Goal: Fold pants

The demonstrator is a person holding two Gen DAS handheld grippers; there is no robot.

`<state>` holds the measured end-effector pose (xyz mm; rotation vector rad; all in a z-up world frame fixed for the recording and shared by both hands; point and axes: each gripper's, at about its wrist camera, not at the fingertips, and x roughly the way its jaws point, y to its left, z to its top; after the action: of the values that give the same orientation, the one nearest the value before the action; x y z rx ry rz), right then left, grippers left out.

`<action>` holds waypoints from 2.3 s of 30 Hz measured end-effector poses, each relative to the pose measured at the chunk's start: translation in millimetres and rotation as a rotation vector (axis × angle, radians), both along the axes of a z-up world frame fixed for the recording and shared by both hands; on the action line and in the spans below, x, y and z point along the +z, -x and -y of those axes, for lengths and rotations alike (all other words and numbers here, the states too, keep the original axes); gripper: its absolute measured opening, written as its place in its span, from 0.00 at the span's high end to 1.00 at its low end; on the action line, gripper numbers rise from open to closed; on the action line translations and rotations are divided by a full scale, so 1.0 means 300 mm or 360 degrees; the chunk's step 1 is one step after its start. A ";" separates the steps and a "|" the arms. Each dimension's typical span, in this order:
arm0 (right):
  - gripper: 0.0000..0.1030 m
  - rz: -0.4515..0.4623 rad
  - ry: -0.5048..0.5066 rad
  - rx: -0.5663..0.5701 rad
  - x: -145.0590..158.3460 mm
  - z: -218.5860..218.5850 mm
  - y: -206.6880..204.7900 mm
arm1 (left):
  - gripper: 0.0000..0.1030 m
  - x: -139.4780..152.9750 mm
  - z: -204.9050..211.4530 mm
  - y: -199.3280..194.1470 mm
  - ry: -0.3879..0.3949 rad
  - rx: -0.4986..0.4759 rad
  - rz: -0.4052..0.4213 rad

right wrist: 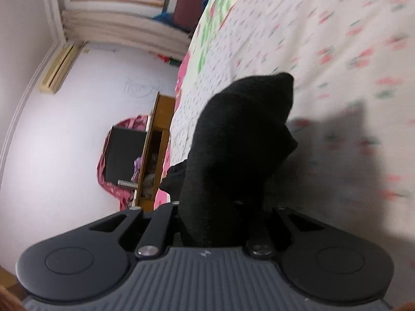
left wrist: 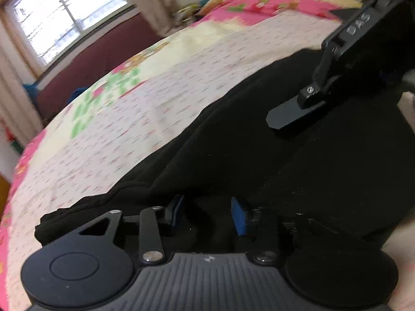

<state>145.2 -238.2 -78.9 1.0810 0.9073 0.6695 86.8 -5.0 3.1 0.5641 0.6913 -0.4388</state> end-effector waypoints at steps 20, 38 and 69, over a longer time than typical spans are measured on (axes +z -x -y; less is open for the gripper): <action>0.75 -0.0068 0.0829 -0.0171 0.352 -0.081 0.107 | 0.13 -0.062 -0.233 -0.045 0.0233 0.0606 0.0226; 0.74 -0.0033 0.1152 -0.0099 0.581 -0.587 -0.046 | 0.11 0.021 -0.303 0.041 0.0540 0.0370 0.0394; 0.81 -0.0377 0.0489 -0.0680 0.198 0.060 0.239 | 0.00 0.059 -0.077 -0.150 0.0144 0.0342 0.0367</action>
<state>73.6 -256.2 -19.5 1.0428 0.9069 0.0449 131.8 18.0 20.9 0.4410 0.5012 -0.1991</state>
